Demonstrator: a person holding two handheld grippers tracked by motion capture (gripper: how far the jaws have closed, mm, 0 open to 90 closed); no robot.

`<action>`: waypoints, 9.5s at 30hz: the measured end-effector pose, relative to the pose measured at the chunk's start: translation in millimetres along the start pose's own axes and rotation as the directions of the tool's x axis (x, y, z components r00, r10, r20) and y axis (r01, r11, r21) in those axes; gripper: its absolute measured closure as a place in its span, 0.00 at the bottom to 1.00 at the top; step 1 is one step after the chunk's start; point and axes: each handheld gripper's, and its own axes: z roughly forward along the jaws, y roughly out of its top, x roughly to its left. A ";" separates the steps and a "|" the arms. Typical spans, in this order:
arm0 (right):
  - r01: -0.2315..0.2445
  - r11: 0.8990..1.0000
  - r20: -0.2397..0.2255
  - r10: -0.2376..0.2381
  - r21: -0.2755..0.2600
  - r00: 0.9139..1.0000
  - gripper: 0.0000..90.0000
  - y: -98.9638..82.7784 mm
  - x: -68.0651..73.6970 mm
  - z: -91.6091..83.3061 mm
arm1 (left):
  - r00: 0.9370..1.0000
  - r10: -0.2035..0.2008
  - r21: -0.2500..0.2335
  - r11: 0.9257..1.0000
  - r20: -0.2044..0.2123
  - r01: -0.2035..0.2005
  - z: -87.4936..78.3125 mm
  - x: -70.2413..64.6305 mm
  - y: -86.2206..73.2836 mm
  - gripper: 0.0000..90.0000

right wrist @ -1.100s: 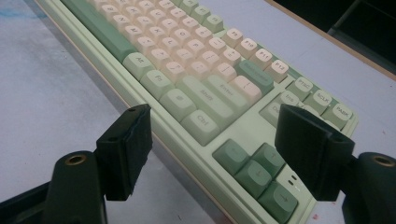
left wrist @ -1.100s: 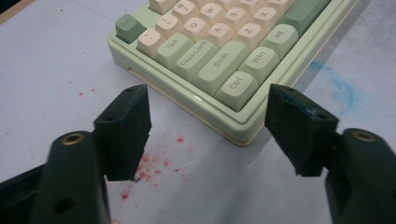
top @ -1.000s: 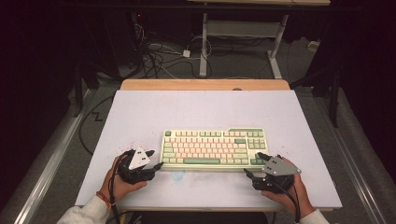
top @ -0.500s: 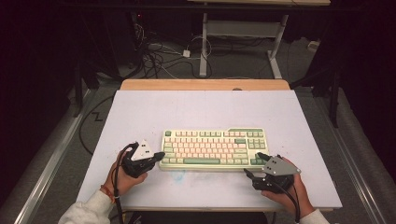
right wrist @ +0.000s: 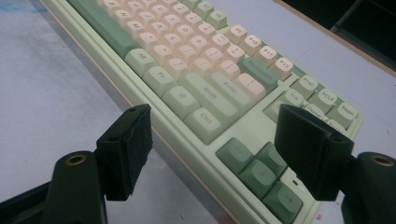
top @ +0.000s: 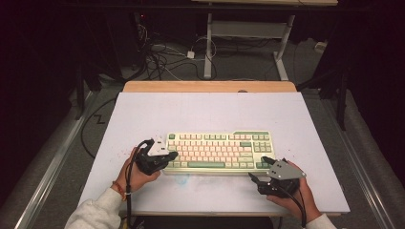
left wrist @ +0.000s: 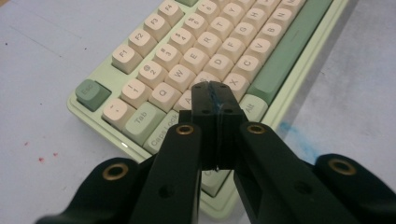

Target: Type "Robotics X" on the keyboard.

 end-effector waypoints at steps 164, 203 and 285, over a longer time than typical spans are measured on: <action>0.003 1.000 -0.031 -0.002 0.012 1.000 0.32 -1.2 -0.9 -0.2 | 0.983 0.149 -0.090 0.983 -0.111 -0.159 11.4 -27.7 47.2 0.26; -0.016 0.998 -0.128 0.025 0.066 0.991 1.00 33.0 -14.9 17.4 | 0.981 0.017 -0.036 0.999 -0.192 -0.024 -27.5 -9.4 -58.9 0.23; -0.016 0.988 -0.113 0.034 0.156 0.993 1.00 33.5 -15.4 53.3 | 0.998 0.054 0.060 0.997 0.032 -0.055 13.0 -13.4 24.4 0.97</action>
